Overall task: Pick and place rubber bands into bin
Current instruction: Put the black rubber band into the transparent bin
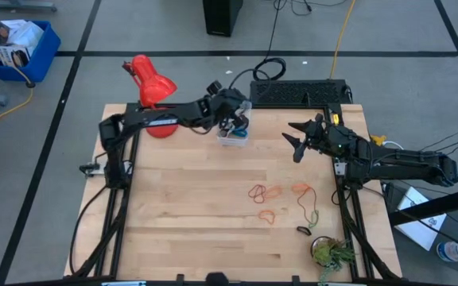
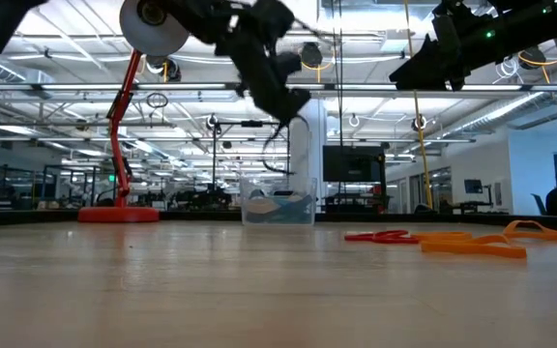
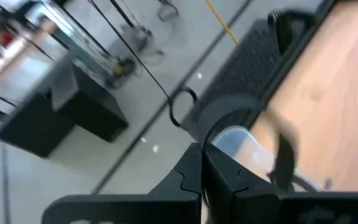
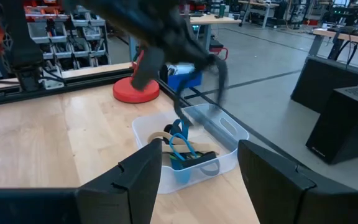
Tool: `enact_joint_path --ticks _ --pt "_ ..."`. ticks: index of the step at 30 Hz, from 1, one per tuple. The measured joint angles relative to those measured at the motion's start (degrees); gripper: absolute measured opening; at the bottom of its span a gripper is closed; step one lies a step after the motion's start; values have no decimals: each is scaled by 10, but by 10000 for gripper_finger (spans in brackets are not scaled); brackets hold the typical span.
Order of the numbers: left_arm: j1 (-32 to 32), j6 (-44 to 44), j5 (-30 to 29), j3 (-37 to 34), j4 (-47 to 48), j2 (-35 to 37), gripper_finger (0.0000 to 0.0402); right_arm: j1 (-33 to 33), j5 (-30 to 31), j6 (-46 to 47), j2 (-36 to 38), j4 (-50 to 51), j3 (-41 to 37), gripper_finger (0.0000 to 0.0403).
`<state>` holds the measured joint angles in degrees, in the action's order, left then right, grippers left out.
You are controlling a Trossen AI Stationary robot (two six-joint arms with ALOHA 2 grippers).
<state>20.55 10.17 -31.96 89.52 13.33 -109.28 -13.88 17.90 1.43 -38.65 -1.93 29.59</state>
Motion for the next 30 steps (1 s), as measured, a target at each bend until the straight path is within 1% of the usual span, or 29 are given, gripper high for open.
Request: enact_joint_path --ticks 3,7,10,13,16,20,26,30 --pt "14 -15 18 0 1 -29 9 0 0 -6 0 0 0 208" --pt "23 -21 21 0 5 -60 13 0 0 -6 0 0 0 208" --pt "26 -20 35 0 6 -74 6 0 0 -6 0 0 0 208" --pt "27 -35 46 0 7 -85 13 0 1 -6 0 0 0 208" --pt "29 -42 49 0 22 -89 15 0 1 -6 0 0 0 208" --pt "33 -55 50 0 50 -88 6 0 2 -6 0 0 0 208" --pt "41 -109 59 0 96 -88 24 0 2 -3 0 0 0 208" --pt "42 -120 74 0 113 -88 14 0 2 -2 0 0 0 208"
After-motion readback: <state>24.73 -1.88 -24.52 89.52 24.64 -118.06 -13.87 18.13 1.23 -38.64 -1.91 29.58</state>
